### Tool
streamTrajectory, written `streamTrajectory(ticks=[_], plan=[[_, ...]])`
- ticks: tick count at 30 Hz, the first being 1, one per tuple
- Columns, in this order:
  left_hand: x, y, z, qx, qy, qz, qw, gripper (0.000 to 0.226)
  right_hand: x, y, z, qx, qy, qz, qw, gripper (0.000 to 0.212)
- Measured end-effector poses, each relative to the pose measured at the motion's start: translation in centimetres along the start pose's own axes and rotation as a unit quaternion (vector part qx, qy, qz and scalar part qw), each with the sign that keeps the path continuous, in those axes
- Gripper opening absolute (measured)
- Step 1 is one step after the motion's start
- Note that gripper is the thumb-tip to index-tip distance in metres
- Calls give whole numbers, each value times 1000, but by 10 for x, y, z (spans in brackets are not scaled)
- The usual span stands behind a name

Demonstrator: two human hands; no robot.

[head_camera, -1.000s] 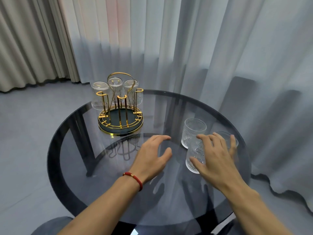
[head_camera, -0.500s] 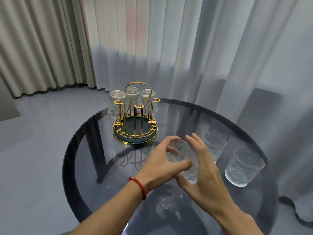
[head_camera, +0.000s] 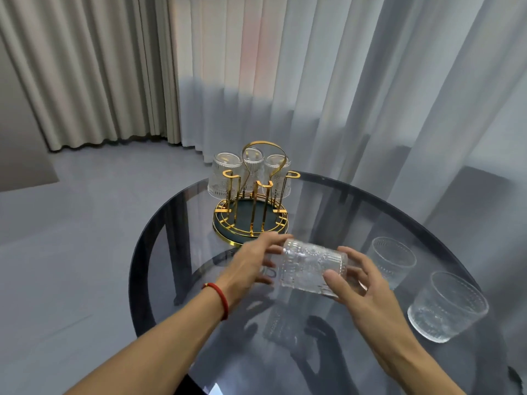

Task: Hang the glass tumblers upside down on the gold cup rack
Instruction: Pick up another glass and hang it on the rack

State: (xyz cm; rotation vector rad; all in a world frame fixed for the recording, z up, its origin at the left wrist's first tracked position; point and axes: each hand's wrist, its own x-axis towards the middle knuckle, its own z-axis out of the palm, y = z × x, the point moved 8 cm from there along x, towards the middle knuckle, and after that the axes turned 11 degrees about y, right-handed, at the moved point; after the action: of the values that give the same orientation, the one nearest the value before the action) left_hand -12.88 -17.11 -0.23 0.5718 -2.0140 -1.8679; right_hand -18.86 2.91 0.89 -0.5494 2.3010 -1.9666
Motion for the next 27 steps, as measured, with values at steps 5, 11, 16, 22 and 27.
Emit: streamTrajectory(ticks=[5,11,16,22,27], plan=[[25,-11,-41,327,149,164,919,46,23,-45,10,-39,83,-87,992,63],[39,-24,-36,406,121,199,884,55,66,-124,56,-53,97,-174,978,57],[42,-43,-29,478,68,170,859,66,99,-180,113,-134,34,-253,958,57],[41,-44,-30,493,69,180,848,63,132,-195,165,-236,-20,-309,921,66],[44,-45,-31,501,67,185,843,60,144,-185,185,-288,-45,-306,906,69]])
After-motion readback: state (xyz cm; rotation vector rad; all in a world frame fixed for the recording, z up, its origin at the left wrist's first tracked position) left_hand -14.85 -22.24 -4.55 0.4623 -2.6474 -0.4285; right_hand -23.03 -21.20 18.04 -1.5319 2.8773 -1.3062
